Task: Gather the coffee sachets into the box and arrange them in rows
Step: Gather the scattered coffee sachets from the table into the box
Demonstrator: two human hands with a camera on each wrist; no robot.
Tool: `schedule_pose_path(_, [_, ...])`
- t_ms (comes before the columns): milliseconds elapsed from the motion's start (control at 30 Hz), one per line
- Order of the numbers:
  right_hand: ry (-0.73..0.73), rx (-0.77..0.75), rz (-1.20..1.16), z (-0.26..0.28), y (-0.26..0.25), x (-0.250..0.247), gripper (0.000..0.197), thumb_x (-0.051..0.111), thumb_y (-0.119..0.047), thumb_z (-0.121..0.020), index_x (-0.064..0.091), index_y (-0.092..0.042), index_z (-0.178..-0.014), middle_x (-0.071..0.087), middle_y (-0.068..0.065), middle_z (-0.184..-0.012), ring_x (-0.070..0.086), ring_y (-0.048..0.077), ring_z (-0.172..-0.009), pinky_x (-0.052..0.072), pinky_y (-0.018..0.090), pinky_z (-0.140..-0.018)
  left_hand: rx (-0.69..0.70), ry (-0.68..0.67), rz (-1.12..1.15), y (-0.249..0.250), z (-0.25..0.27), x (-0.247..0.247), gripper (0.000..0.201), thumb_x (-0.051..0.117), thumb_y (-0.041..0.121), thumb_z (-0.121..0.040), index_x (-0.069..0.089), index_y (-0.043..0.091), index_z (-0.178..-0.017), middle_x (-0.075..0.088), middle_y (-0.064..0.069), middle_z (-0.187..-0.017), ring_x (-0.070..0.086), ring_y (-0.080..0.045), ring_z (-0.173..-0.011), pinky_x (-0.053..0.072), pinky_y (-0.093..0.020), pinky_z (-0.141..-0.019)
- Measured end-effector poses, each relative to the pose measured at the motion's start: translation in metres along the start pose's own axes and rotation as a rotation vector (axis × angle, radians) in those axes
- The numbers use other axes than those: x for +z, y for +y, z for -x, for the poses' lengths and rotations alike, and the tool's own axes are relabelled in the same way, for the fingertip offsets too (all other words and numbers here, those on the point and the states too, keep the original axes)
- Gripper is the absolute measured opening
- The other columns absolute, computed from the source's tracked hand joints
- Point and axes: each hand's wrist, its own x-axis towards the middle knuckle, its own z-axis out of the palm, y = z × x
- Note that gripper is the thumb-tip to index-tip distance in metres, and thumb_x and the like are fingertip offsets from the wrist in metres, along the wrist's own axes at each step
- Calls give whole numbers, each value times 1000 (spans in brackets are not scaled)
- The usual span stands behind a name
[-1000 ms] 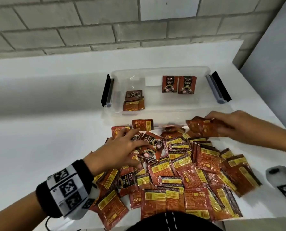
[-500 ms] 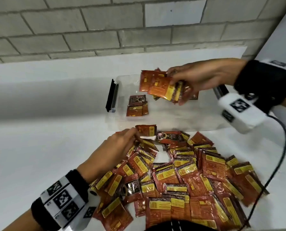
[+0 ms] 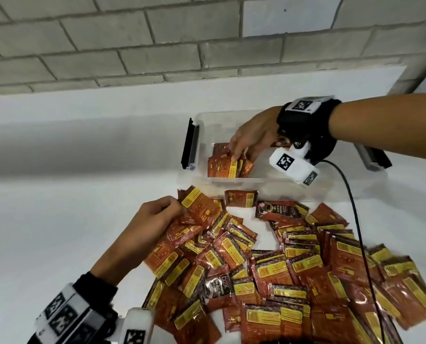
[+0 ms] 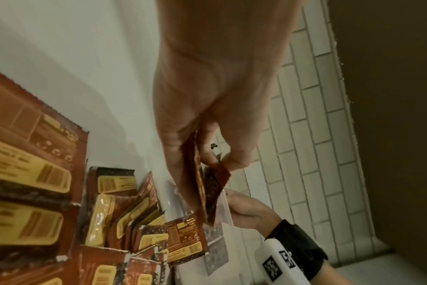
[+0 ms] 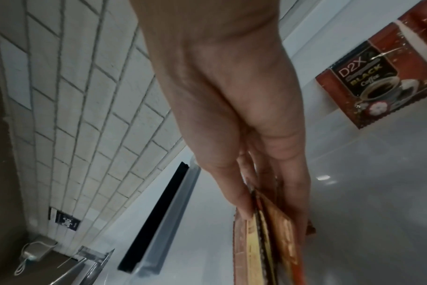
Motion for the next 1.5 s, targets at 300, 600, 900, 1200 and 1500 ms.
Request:
schedule_pose_path(300, [251, -150, -193, 45, 16, -21, 33, 66, -30, -87, 66, -16, -116, 65, 4, -123, 62, 17, -106, 46, 38, -103, 114, -56, 129, 67, -18, -9, 35, 53, -4, -88, 42, 11, -58, 53, -2, -54, 57, -11, -56, 46, -17, -44])
schedule_pose_path(600, [400, -296, -306, 199, 77, 27, 49, 62, -54, -76, 65, -23, -113, 70, -8, -111, 65, 7, -105, 51, 17, -88, 227, -195, -347, 143, -78, 11, 27, 61, 1, -86, 50, 17, -104, 67, -14, -107, 63, -22, -83, 56, -38, -77])
schedule_pose_path(900, [494, 27, -248, 225, 195, 130, 82, 55, -96, -33, 64, -48, -99, 69, -17, -107, 62, 1, -101, 52, 23, -85, 212, -504, -999, 141, -125, 49, 29, 60, 1, -86, 61, 11, -113, 66, 1, -97, 61, -10, -79, 46, -18, -65])
schedule_pose_path(1200, [457, 268, -164, 191, 206, 208, 105, 54, -86, -54, 20, -40, -143, 40, -4, -141, 36, 22, -128, 40, 42, -104, 412, -292, -1079, 147, -109, 39, 30, 59, 12, -90, 63, 27, -116, 59, 8, -123, 53, -14, -115, 40, -29, -94])
schedule_pose_path(1500, [613, 304, -161, 155, 181, 211, 111, 57, -72, -53, 18, -26, -146, 31, 15, -141, 27, 32, -134, 33, 46, -105, 49, -614, -1007, 68, 5, -24, 28, 66, 62, -63, 61, 50, -87, 65, 22, -85, 61, 1, -79, 51, -19, -70])
